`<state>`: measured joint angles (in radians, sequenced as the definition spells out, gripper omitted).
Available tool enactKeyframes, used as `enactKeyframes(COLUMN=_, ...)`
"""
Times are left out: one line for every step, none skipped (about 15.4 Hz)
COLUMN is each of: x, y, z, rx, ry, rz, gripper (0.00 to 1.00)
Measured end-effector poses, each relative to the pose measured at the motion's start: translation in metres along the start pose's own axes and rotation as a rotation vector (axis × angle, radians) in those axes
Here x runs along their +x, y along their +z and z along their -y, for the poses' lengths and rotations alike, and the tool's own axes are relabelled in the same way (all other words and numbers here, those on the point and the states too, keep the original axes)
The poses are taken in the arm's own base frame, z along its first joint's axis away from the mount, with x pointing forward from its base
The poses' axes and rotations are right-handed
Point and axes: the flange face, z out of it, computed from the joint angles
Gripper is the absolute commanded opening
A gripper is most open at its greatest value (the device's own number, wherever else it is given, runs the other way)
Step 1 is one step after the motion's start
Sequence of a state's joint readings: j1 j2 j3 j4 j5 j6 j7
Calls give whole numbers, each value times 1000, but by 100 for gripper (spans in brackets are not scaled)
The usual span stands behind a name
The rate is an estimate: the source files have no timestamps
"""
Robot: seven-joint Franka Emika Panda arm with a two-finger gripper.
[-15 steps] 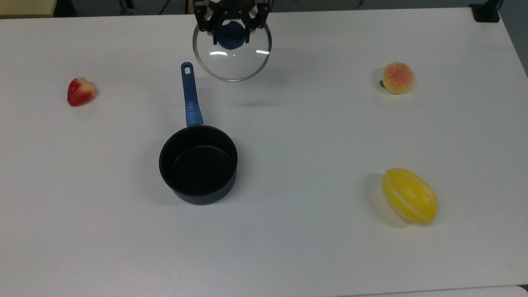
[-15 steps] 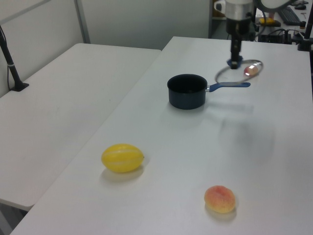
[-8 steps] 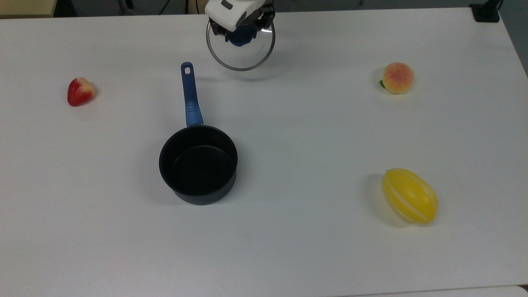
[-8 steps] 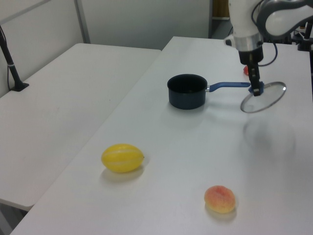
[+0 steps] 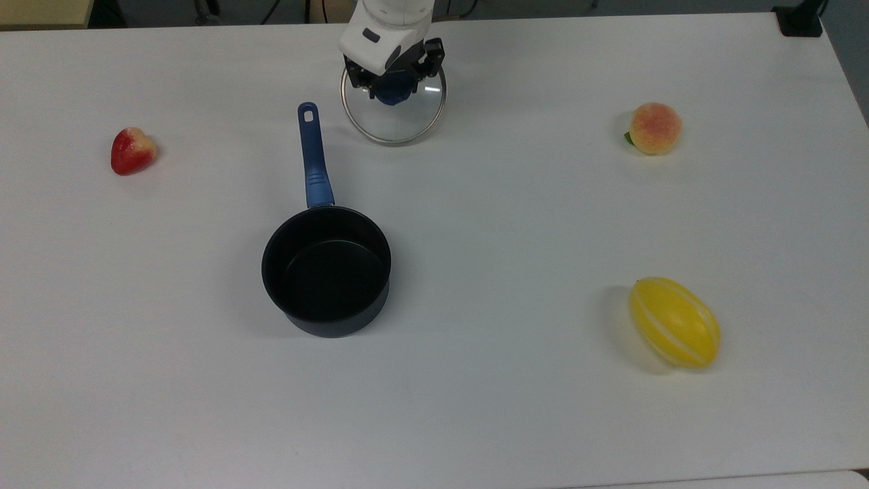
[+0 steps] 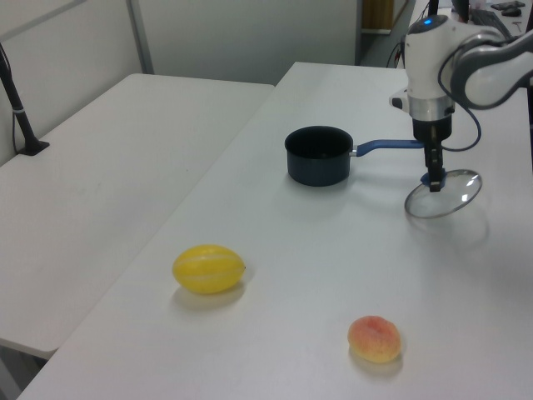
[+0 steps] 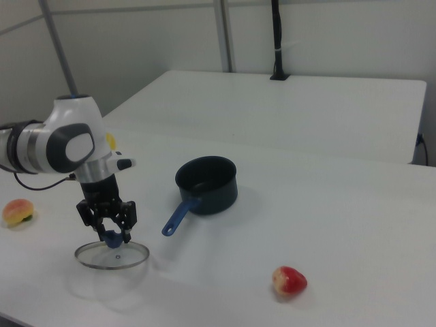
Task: Open lid
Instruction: 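Lower the glass lid onto the table beside the saucepan handle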
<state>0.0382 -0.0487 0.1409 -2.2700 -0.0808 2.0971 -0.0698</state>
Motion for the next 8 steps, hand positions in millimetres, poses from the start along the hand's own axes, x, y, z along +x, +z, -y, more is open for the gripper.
enactKeyframes(x=1, y=3, z=0, rx=-1, ry=0, rz=-31, gripper=16)
enactKeyframes(x=3, y=5, z=0, rx=-3, ry=1, rz=-68, gripper=16)
enactKeyframes(x=5, y=7, z=-2, rx=-5, ry=4, rz=-109, gripper=16)
enactKeyframes(x=5, y=9, z=-4, rx=-6, ry=8, rz=-133, gripper=16)
enactKeyframes(x=5, y=11, z=-5, rx=-7, ry=11, rz=-153, gripper=16)
enactKeyframes(x=4, y=14, z=-6, rx=-8, ry=13, rz=-167, gripper=18)
enactKeyframes(x=4, y=15, z=-8, rx=-8, ry=16, rz=-179, gripper=22)
enactKeyframes(x=3, y=16, z=-9, rx=-8, ry=18, rz=-185, gripper=37)
